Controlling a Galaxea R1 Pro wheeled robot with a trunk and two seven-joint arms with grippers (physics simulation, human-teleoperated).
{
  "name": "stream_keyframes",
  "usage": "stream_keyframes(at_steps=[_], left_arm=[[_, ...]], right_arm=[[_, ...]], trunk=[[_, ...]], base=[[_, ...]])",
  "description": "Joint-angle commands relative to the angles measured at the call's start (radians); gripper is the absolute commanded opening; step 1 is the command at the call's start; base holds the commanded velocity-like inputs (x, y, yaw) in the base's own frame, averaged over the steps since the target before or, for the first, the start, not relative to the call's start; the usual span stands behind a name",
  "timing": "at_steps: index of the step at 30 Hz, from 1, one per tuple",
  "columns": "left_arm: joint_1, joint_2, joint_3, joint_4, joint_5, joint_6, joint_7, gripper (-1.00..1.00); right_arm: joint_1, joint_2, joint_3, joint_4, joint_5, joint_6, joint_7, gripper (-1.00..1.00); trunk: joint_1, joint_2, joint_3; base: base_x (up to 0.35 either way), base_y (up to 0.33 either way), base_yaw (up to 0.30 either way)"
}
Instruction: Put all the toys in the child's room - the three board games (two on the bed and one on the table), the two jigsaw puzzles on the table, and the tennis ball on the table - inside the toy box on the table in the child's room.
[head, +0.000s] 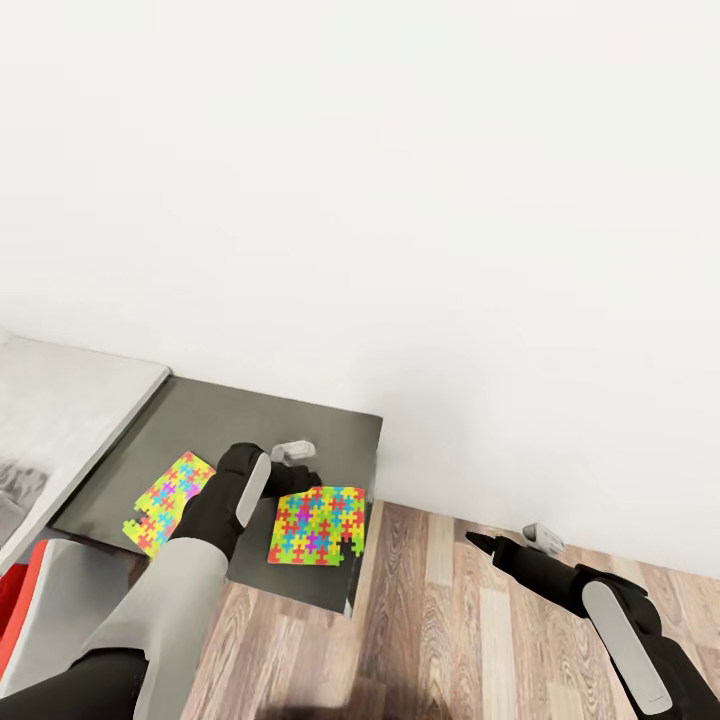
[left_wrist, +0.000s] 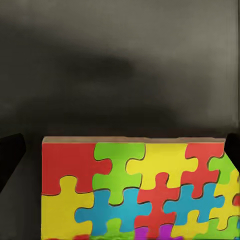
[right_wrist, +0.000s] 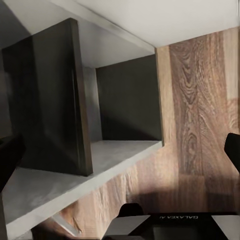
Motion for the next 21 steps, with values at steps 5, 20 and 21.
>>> stream_keyframes(at_steps=[5, 20, 21], left_arm=[[0.0, 0.0, 0.004, 0.01, 0.011, 0.005, 0.002, 1.0], [0.0, 0.001, 0.005, 0.01, 0.01, 0.007, -0.006, 1.0], [0.0, 0.001, 0.005, 0.01, 0.01, 0.007, -0.006, 1.0]], right_arm=[[0.0, 0.0, -0.002, 0.0, 0.005, 0.005, 0.007, 1.0], [0.0, 0.001, -0.002, 0.0, 0.005, 0.005, 0.008, 1.0], [0.0, 0.001, -0.002, 0.0, 0.005, 0.005, 0.008, 1.0]], trunk=[[0.0, -0.001, -0.002], [0.0, -0.001, -0.002], [0.0, -0.001, -0.002]], base=[[-0.073, -0.018, 0.0], [-0.003, -0.062, 0.0], [0.0, -0.055, 0.0]])
